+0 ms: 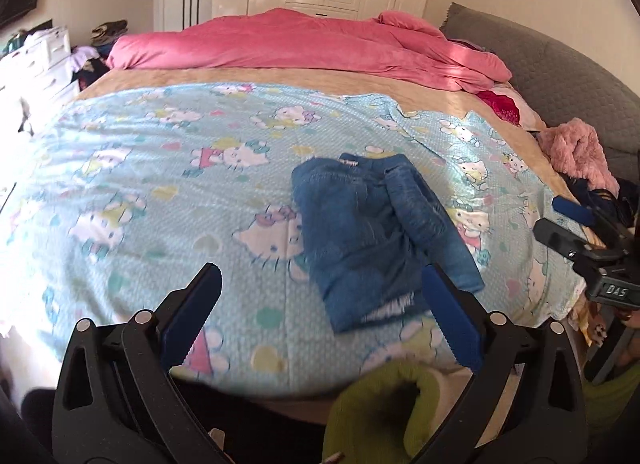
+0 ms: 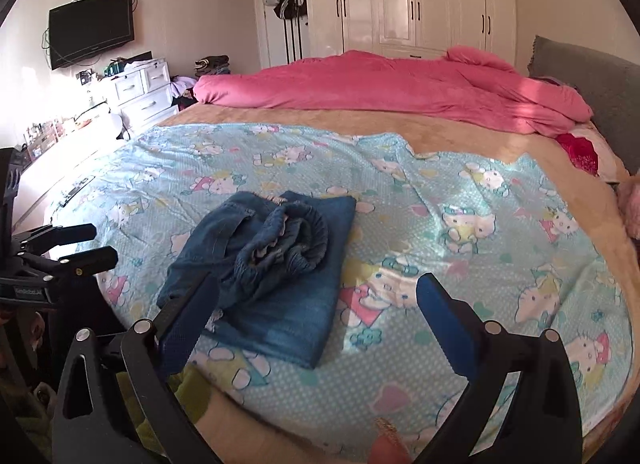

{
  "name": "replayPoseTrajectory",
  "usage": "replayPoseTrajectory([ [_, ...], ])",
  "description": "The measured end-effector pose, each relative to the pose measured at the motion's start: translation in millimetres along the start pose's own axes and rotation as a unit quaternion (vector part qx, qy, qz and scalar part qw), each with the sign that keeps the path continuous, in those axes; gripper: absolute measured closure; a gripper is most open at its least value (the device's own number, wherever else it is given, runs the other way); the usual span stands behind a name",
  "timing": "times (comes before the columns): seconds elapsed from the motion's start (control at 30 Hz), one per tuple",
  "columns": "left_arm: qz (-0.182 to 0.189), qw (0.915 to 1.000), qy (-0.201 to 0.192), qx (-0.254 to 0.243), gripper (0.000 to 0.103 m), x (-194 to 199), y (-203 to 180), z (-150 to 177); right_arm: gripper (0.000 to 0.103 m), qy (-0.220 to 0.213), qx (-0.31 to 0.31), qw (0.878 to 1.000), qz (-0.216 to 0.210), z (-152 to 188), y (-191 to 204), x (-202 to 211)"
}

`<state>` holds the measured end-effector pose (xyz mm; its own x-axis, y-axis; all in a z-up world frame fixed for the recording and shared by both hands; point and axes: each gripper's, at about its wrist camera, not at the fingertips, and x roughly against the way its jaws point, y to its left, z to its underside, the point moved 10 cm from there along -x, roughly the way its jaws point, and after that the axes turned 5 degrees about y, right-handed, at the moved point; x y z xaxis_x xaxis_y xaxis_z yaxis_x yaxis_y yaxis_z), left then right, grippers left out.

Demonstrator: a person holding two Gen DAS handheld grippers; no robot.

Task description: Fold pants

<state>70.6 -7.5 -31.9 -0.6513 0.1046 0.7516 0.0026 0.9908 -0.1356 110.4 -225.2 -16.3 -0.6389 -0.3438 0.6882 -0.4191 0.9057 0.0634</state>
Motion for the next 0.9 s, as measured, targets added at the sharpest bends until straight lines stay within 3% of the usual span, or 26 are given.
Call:
replayPoseTrajectory([
  [0.27,0.003,0.9996,0.006,0.028,0.009,6,10,16,0.005,0.016,-0.017,1.0,0.004,11,5,2],
  [0.9,-0.002,0.9995,0.008,0.029,0.009,4,9,19,0.005,0.029,-0.021,0.999,0.006,19,1,-1],
])
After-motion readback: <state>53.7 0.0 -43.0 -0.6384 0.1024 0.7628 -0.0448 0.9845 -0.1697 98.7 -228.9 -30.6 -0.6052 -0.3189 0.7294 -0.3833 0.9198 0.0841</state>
